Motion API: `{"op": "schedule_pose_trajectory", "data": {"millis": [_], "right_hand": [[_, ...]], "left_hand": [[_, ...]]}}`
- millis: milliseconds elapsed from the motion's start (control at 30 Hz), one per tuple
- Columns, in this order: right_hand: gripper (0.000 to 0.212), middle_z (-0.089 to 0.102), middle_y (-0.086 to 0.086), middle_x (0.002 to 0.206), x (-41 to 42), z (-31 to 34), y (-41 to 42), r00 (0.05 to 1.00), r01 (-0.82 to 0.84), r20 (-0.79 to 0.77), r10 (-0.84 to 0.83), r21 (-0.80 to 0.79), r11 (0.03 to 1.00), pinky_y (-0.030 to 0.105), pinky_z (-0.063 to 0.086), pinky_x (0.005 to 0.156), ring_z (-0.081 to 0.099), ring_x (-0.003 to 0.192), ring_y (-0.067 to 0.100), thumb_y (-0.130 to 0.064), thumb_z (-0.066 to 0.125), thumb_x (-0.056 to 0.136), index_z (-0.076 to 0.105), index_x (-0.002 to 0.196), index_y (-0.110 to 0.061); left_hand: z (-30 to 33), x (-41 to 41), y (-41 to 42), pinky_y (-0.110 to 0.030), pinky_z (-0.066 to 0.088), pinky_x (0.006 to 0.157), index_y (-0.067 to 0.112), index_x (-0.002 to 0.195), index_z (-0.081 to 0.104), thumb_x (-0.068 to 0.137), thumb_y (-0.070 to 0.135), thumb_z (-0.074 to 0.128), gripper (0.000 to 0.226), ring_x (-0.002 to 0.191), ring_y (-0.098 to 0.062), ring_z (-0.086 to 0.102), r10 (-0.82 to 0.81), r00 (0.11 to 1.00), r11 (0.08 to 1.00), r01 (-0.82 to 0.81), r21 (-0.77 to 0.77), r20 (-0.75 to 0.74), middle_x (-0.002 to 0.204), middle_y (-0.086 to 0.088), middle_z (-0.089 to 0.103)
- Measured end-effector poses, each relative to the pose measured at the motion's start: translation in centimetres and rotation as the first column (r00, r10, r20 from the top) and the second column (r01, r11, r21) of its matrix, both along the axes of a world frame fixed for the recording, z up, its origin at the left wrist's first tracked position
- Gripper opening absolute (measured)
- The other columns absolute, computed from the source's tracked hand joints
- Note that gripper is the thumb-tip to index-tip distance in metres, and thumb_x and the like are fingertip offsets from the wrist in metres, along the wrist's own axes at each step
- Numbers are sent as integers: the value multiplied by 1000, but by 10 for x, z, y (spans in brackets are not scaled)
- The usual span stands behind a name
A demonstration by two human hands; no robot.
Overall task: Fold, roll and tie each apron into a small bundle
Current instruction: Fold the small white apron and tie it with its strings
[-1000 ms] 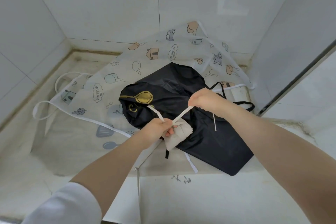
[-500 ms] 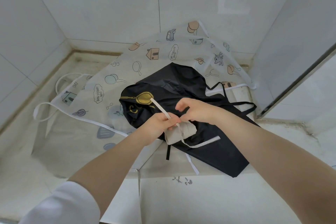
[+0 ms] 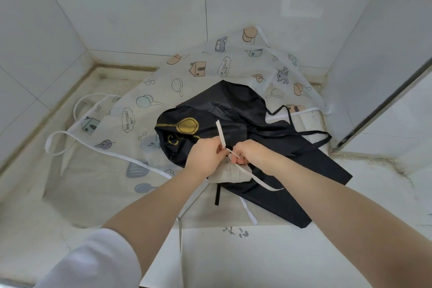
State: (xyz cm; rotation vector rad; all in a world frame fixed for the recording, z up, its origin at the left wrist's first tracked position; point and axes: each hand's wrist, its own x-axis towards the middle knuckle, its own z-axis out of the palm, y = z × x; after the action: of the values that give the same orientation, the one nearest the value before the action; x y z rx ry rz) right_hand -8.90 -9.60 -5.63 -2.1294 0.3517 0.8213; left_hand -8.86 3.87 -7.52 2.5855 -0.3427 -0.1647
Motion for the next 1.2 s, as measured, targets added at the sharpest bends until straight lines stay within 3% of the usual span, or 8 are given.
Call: {"op": "schedule_pose_trajectory", "data": {"millis": [167, 267, 333, 533, 667, 900, 1033, 1200], "right_hand": [[48, 58, -1, 72, -3, 1, -11, 966, 248, 4, -258, 253, 935, 26, 42, 77, 48, 70, 14, -45, 35, 99, 69, 84, -15], [29, 66, 3, 98, -2, -1, -12, 934, 313, -37, -355, 564, 764, 33, 48, 89, 58, 85, 15, -33, 43, 99, 64, 115, -19], [24, 66, 6, 100, 0, 5, -10, 915, 289, 26, -403, 655, 698, 37, 46, 97, 60, 93, 18, -21, 44, 100, 65, 110, -16], [21, 61, 2, 90, 0, 16, -1, 815, 367, -92, -572, 845, 388, 38, 46, 91, 59, 88, 16, -19, 38, 102, 56, 92, -14], [20, 60, 2, 90, -2, 13, 1, 783, 381, -148, -604, 882, 278, 36, 45, 92, 58, 89, 16, -21, 38, 102, 54, 93, -14], [15, 56, 10, 99, 5, 18, -6, 637, 514, -330, -696, 855, 65, 36, 42, 95, 56, 100, 22, -13, 37, 102, 48, 106, -4], [10, 54, 6, 83, 11, 23, -15, 557, 603, -388, -734, 797, 35, 36, 49, 74, 56, 76, 18, -12, 42, 100, 52, 103, -9], [25, 38, 2, 65, 17, 28, -21, 421, 601, -454, -785, 788, -134, 27, 46, 58, 43, 53, 12, -11, 37, 101, 48, 122, -8]], "left_hand": [[6, -6, -7, -30, 50, 77, 6, 87, 66, 85, 22, 66, 17, 78, -18, 63, -3, 997, 914, -26, -404, -71, 80, -6, 68], [17, -10, -8, -26, 50, 78, 6, 86, 71, 86, 14, 66, 9, 78, -13, 64, 29, 975, 754, -165, -636, -219, 85, -9, 71], [20, -11, -7, -21, 48, 78, 10, 85, 74, 89, 17, 63, 13, 80, -6, 63, 14, 962, 690, -206, -694, -271, 87, -2, 71], [20, -10, -2, -20, 43, 82, 23, 91, 74, 91, 28, 58, 17, 103, -14, 57, 113, 897, 520, -419, -744, -426, 108, -1, 66], [21, -4, 4, -38, 44, 97, 20, 87, 70, 95, 30, 51, 23, 107, -22, 59, -51, 830, 439, -482, -759, -556, 108, -3, 67], [26, 4, -4, -34, 48, 95, 11, 74, 57, 97, 15, 45, 27, 106, -16, 61, 67, 838, 401, -520, -754, -542, 114, -5, 65], [37, 0, -12, -17, 51, 76, 11, 73, 51, 98, 12, 40, 27, 92, -6, 66, 18, 885, 424, -429, -798, -466, 106, 1, 69], [37, 7, -12, -33, 47, 94, 13, 71, 50, 98, 12, 38, 30, 100, -16, 64, -67, 898, 464, -358, -810, -435, 103, 0, 70]]}}
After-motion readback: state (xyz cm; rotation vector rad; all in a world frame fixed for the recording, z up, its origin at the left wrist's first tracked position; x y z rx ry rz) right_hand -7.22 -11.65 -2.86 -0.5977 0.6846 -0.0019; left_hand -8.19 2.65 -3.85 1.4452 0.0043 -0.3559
